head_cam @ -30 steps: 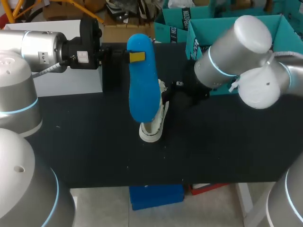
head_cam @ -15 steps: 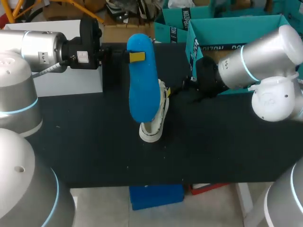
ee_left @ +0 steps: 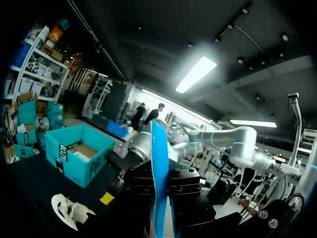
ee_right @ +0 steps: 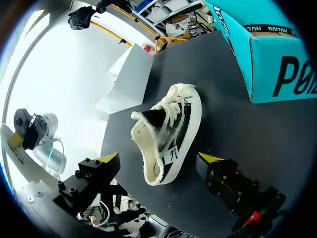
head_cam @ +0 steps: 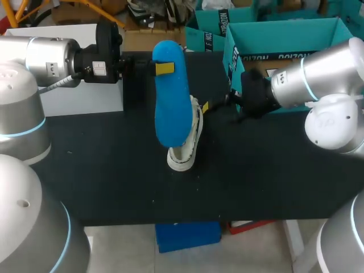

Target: Take the shoe out of the shoebox, open the shoe tongue, remove and reinsert the insole, then place the shoe into the shoebox

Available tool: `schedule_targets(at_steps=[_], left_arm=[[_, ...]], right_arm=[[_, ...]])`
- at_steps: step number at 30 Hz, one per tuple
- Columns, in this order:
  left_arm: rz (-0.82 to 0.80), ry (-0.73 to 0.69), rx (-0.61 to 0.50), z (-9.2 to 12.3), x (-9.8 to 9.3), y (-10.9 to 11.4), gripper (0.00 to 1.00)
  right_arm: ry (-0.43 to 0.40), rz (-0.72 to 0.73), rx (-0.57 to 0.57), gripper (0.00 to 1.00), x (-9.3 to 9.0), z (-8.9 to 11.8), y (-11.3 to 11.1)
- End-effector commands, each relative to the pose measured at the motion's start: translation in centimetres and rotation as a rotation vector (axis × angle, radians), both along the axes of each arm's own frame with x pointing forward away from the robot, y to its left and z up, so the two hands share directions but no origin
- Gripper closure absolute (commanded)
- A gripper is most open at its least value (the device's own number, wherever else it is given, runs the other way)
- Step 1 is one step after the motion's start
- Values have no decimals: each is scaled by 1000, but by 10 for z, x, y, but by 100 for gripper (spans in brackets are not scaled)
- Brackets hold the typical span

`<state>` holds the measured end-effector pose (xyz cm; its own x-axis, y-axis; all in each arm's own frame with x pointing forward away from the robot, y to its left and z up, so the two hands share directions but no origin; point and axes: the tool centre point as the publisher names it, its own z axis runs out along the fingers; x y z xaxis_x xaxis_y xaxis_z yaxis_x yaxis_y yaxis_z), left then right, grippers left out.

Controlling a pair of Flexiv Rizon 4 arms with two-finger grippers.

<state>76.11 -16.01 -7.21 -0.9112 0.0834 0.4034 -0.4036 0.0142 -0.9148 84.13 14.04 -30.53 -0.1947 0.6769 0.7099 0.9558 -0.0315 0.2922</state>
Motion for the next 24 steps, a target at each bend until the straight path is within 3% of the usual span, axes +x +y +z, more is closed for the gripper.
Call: schedule_targets(at_steps=[1,3,9,24], left_arm=[[5,0,3,0,-1,-1,100],[5,0,3,0,-1,-1,100],[5,0,3,0,-1,-1,100],[5,0,3,0,-1,-1,100]], right_arm=[[5,27,223,0,-1,-3,-10],[9,25,303,0,1,1,-14],[14,34,397,0,3,6,-15],[2,69,488,0,6,39,-11]])
